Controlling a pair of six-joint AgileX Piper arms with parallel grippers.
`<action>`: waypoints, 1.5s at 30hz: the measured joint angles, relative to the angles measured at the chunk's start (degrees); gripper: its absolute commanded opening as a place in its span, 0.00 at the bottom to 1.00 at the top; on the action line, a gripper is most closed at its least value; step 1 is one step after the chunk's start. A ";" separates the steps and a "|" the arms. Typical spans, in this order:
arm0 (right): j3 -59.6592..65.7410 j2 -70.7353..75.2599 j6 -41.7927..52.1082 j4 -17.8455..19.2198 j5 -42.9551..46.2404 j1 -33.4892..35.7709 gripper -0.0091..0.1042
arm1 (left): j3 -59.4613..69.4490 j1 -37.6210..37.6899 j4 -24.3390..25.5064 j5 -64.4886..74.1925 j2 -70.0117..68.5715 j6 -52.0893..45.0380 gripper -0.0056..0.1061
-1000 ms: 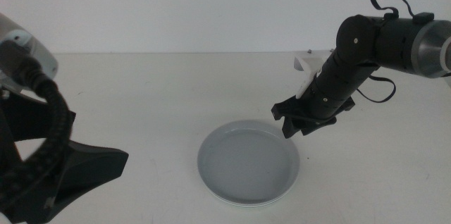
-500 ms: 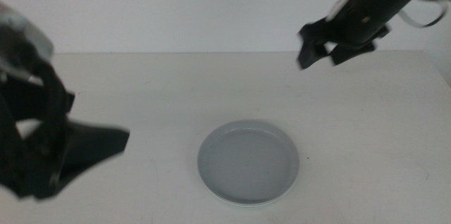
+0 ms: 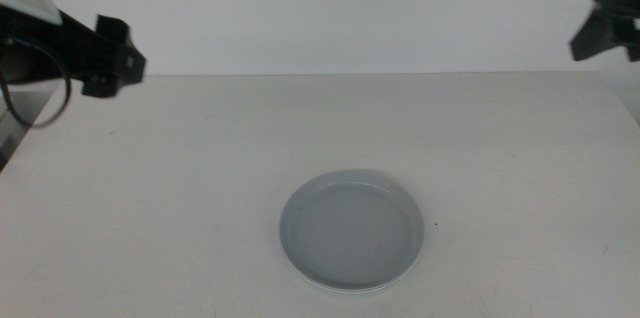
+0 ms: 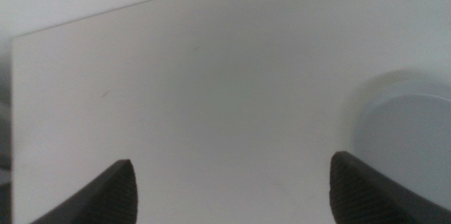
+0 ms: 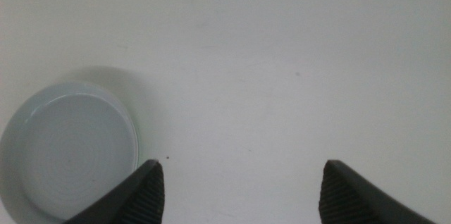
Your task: Stack the three bowls on top of each other.
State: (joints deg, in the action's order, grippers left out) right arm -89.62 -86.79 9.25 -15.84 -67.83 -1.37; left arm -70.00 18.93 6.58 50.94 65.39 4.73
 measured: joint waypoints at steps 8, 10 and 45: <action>16.50 16.35 1.32 0.50 11.74 -1.29 0.57 | 1.70 -7.94 -8.32 -3.04 -0.98 -7.33 0.99; 21.71 21.21 1.37 1.55 15.67 -1.29 0.57 | 4.97 -7.97 -8.69 -5.82 -3.41 -8.18 0.99; 64.55 57.35 13.71 0.14 48.13 -1.29 0.56 | 42.91 -7.97 -11.40 -43.38 -29.70 -9.86 0.99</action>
State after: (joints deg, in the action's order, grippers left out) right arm -25.07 -29.43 22.97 -15.70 -19.71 -2.66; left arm -27.09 10.96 -4.82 7.57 35.69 -5.13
